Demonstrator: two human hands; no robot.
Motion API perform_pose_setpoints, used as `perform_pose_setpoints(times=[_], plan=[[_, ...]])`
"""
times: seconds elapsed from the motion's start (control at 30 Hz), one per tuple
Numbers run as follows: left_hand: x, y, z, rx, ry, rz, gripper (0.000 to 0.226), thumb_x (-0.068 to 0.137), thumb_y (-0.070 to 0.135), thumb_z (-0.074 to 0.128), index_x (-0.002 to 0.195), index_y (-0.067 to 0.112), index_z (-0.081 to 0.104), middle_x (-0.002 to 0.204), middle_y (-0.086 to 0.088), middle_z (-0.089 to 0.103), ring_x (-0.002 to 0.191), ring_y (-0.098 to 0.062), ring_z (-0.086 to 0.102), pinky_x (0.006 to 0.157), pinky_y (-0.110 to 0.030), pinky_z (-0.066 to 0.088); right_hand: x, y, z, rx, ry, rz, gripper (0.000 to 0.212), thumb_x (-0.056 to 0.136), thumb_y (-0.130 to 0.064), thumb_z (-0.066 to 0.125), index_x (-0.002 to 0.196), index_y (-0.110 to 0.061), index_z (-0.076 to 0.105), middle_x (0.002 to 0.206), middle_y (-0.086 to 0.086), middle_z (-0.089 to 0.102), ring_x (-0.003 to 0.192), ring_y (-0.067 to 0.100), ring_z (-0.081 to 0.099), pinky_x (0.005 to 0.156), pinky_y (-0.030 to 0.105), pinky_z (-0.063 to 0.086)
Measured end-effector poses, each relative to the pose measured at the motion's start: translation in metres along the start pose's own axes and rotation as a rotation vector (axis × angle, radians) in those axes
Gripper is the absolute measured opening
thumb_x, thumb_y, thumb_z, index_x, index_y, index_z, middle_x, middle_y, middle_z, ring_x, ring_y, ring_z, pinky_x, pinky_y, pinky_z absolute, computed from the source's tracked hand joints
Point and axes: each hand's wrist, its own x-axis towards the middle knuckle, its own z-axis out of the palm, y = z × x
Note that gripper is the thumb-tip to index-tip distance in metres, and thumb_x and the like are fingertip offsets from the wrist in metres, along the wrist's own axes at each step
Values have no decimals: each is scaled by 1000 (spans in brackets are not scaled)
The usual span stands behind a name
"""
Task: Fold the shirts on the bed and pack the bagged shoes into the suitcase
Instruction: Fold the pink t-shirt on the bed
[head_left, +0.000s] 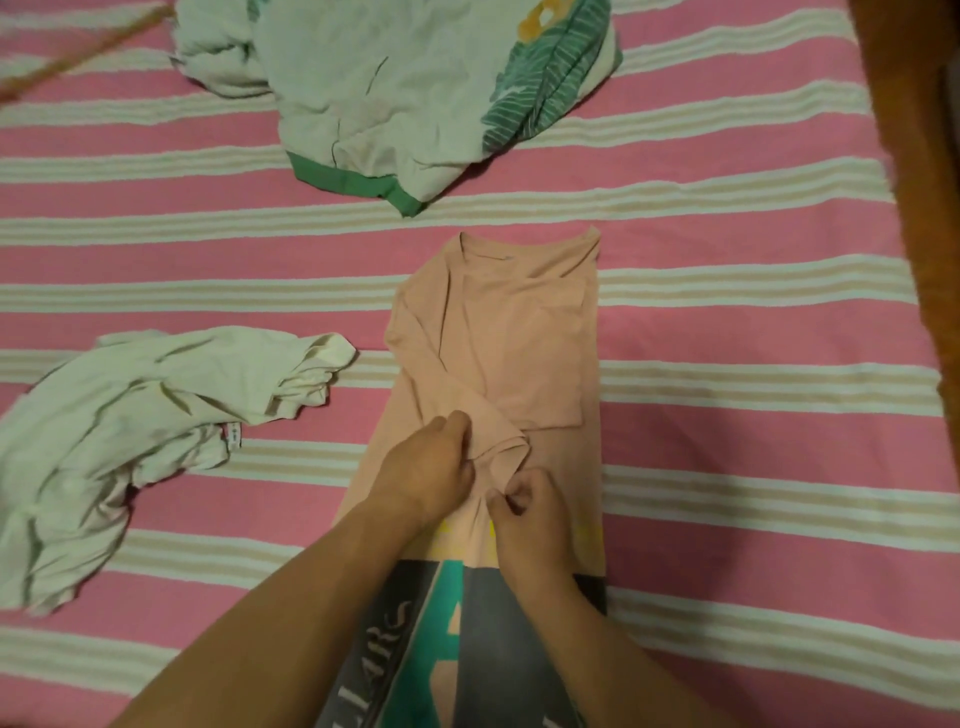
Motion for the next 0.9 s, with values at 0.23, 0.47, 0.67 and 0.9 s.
perform_pose_setpoints(times=[0.23,0.47,0.67,0.9], plan=[[-2,-4,-35,-520,249,-220,16,92,13,55,78,22,53,82,1,63,76,-18,58,66,-28,44,-12,1,8,-88,-8,-171,27,89,-11,71,111,-25,74,108,-8,63,94,9,63,85,21,53],[4,-6,-128,-25,379,-51,10,101,17,42,106,19,51,76,-7,62,66,-30,57,60,-41,50,-30,-11,14,-270,133,-291,19,99,-22,57,103,-20,76,88,-10,68,79,7,58,64,12,39],[15,3,-165,13,372,-11,15,100,13,48,107,20,58,80,-4,64,62,-25,60,56,-37,51,-33,-25,20,-307,61,-364,24,100,-34,55,90,-23,73,81,-14,62,73,4,56,63,19,49],[21,19,-169,-693,240,-321,23,95,4,49,87,2,71,72,-16,72,69,-38,73,68,-48,64,-25,-44,13,159,105,32,7,98,-23,63,94,-23,57,84,-8,68,72,3,70,57,15,44]])
